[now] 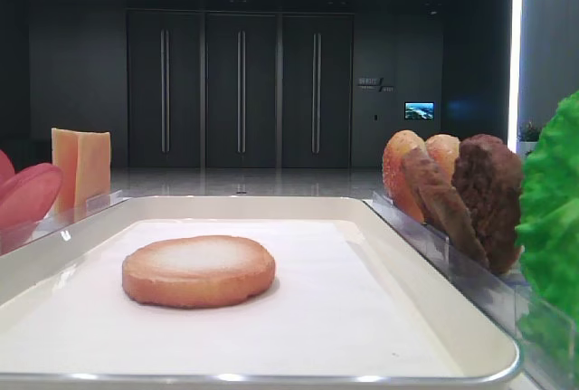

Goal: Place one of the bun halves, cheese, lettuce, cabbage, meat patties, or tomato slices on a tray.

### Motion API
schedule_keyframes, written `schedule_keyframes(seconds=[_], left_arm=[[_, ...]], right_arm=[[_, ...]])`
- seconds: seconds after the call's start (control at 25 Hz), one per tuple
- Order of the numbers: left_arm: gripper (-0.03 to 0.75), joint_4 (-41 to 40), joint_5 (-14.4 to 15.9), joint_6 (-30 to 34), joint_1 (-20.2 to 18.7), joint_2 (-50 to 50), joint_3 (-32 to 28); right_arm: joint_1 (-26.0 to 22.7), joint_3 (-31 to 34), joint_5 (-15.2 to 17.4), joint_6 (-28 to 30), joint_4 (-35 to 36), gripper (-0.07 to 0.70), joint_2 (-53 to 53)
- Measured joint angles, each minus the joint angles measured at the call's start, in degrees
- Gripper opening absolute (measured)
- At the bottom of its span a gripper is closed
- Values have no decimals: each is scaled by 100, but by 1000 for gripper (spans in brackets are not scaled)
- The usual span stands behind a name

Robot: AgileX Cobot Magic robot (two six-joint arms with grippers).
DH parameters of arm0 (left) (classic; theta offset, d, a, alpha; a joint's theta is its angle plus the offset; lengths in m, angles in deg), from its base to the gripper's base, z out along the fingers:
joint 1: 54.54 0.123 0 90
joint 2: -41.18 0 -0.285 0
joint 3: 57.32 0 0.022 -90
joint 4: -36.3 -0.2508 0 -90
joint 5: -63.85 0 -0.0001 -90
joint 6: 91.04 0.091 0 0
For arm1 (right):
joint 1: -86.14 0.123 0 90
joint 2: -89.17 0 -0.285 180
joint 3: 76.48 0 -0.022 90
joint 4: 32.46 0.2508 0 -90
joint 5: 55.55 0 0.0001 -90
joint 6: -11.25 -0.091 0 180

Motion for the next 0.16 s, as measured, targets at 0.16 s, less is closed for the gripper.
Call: schedule_keyframes(seconds=[0.16], left_arm=[[471,0,0,0,6,0,0]], right_arm=[[0,0,0,0,0,402,0]])
